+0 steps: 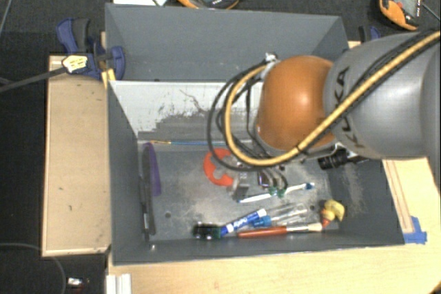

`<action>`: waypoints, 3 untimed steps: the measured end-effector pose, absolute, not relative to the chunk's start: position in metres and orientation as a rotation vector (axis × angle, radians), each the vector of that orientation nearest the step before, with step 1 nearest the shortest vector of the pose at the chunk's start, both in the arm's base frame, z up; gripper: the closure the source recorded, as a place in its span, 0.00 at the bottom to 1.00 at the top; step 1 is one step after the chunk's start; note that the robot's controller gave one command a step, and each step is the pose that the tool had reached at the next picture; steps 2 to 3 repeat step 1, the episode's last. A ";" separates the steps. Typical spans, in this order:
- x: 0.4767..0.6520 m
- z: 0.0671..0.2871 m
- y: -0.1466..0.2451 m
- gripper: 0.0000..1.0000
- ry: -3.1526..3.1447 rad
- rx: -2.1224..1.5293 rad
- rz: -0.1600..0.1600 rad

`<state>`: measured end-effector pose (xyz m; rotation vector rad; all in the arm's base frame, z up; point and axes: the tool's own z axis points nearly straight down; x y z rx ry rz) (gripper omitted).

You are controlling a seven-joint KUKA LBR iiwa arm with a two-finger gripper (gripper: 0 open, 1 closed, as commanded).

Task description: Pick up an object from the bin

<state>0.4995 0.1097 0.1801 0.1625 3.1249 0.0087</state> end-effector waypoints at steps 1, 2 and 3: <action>0.513 0.205 0.114 1.00 3.119 0.150 0.012; 0.513 0.205 0.114 1.00 3.119 0.150 0.012; 0.513 0.205 0.114 1.00 3.119 0.150 0.012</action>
Offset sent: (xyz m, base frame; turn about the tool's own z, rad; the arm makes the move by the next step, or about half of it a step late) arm -0.0122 -0.0075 -0.0040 0.0082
